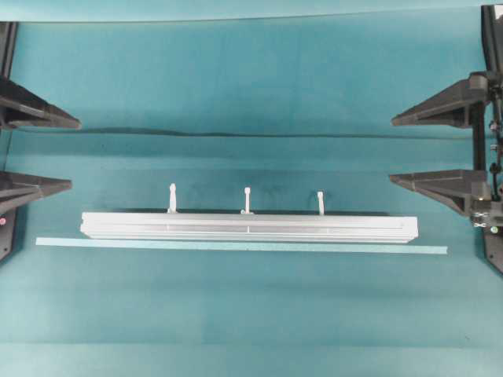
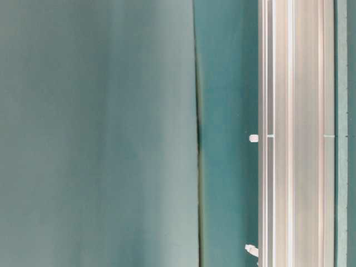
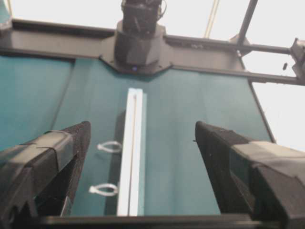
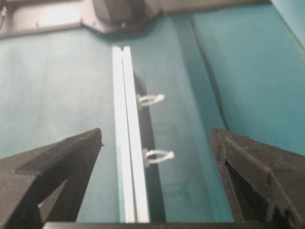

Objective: Lift the large metal rail with both hands.

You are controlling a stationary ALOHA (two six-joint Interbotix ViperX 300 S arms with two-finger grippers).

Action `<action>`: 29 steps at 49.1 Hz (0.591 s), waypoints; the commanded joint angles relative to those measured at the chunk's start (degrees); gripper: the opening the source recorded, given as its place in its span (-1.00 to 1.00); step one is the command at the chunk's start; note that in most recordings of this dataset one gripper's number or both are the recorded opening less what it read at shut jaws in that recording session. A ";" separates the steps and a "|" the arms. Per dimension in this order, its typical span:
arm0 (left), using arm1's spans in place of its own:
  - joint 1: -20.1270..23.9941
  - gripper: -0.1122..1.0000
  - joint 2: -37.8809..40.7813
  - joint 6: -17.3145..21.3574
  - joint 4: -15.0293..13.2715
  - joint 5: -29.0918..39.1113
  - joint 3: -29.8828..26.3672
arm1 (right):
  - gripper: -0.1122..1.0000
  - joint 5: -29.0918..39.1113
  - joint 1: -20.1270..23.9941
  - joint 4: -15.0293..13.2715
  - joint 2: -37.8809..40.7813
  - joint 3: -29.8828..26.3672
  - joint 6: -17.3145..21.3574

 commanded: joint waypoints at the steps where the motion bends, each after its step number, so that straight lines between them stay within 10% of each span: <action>1: 0.00 0.89 0.18 -0.09 0.09 -0.53 -0.70 | 0.93 -1.49 -0.09 0.09 0.00 -0.09 0.44; 29: 0.09 0.89 -0.26 -0.09 0.09 -0.44 -0.79 | 0.93 -1.76 -0.79 0.18 -0.62 0.26 0.44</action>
